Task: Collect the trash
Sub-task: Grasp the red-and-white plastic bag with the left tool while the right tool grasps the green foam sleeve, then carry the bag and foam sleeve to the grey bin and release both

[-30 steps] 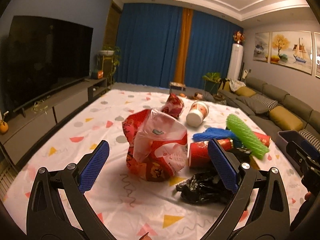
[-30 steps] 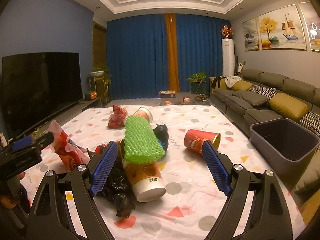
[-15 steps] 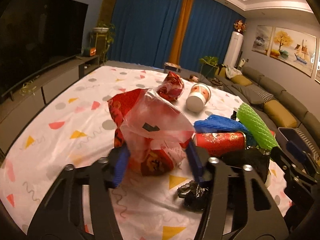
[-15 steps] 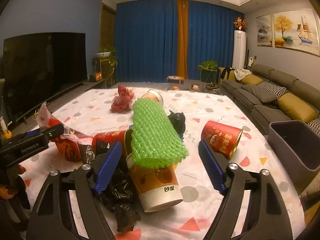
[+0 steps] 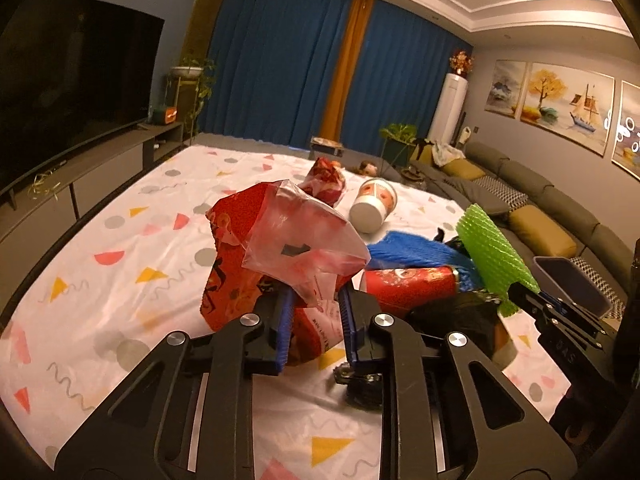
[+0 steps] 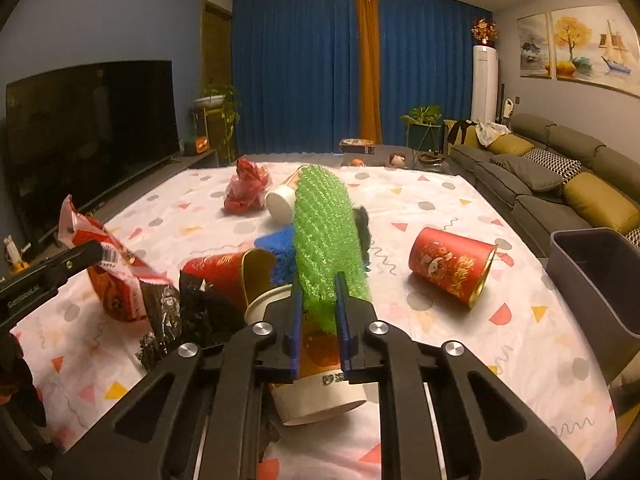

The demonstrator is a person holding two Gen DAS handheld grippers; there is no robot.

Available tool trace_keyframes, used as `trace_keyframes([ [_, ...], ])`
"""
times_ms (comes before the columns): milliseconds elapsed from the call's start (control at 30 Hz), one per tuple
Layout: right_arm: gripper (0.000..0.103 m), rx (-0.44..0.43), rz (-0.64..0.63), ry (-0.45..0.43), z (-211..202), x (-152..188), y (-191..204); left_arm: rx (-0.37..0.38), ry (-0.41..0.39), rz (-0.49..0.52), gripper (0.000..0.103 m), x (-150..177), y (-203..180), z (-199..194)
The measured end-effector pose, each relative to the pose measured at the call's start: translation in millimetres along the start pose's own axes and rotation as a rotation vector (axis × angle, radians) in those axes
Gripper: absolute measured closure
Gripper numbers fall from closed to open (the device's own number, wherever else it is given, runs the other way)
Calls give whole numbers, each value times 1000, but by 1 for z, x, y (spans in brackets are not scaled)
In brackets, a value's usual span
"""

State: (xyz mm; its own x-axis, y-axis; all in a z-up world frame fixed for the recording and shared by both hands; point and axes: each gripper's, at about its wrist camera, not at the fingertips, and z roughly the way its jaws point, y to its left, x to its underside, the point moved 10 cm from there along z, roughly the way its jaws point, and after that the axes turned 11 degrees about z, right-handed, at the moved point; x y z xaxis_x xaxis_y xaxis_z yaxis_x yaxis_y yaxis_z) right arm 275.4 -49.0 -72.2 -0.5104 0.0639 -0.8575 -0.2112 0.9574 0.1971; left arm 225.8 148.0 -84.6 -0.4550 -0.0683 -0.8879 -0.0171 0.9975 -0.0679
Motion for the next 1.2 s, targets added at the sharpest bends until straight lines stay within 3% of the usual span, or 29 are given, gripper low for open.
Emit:
trace_keyframes([
  [500, 89, -16, 83, -126, -72, -21, -32, 31, -94, 40, 85, -23, -29, -53],
  [1200, 89, 73, 175, -198, -120, -21, -109, 210, -120, 218, 87, -31, -171, -59],
])
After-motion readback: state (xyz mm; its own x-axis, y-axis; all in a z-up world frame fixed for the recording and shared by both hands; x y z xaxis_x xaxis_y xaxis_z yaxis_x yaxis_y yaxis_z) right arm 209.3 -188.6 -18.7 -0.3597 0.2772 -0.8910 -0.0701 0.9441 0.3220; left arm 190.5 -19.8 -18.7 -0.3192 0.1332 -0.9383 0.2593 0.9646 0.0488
